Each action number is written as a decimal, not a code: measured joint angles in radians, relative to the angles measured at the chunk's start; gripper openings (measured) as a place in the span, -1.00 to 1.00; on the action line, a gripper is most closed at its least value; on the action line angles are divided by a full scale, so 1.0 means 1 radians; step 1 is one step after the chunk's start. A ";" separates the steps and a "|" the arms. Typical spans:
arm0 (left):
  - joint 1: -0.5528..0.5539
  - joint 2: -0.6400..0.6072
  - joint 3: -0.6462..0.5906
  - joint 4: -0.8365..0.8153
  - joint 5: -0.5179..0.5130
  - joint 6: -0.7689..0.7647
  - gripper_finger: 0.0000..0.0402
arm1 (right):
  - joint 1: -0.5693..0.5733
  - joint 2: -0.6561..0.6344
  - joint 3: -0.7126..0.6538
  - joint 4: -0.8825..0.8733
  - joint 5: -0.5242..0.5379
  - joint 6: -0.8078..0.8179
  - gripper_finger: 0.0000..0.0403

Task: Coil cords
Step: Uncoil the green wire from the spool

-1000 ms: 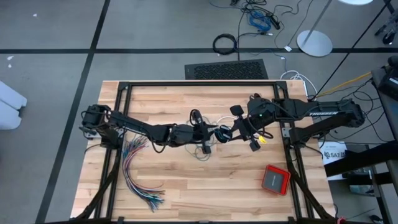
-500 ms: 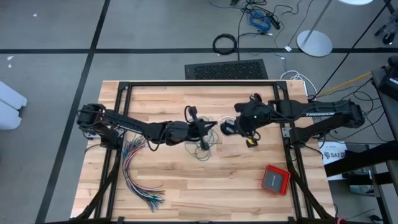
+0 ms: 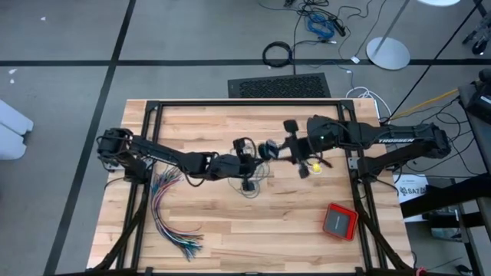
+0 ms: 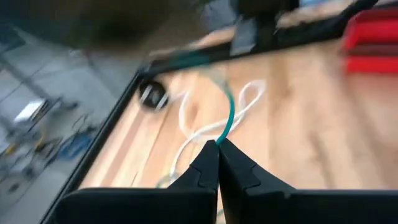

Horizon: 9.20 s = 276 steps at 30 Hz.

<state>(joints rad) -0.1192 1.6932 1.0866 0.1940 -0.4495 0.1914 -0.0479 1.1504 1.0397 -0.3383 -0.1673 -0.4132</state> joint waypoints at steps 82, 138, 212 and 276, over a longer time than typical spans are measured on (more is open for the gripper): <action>0.057 0.100 0.005 0.436 0.046 -0.072 -0.08 | -0.070 -0.073 0.000 -0.106 0.166 0.091 -0.61; 0.086 -0.020 0.045 0.214 -0.069 0.129 -0.99 | -0.076 -0.060 0.000 -0.355 0.038 0.206 -0.61; 0.058 0.021 0.045 -0.026 -0.035 -0.109 0.43 | -0.131 -0.066 0.000 -0.301 -0.025 0.012 -0.61; 0.095 0.019 0.065 -0.108 -0.211 0.077 -0.99 | -0.047 -0.055 0.000 -0.161 -0.356 0.096 -0.61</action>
<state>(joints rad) -0.0247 1.7126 1.1519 0.0863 -0.6610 0.2680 -0.0948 1.0950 1.0393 -0.4996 -0.5231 -0.3175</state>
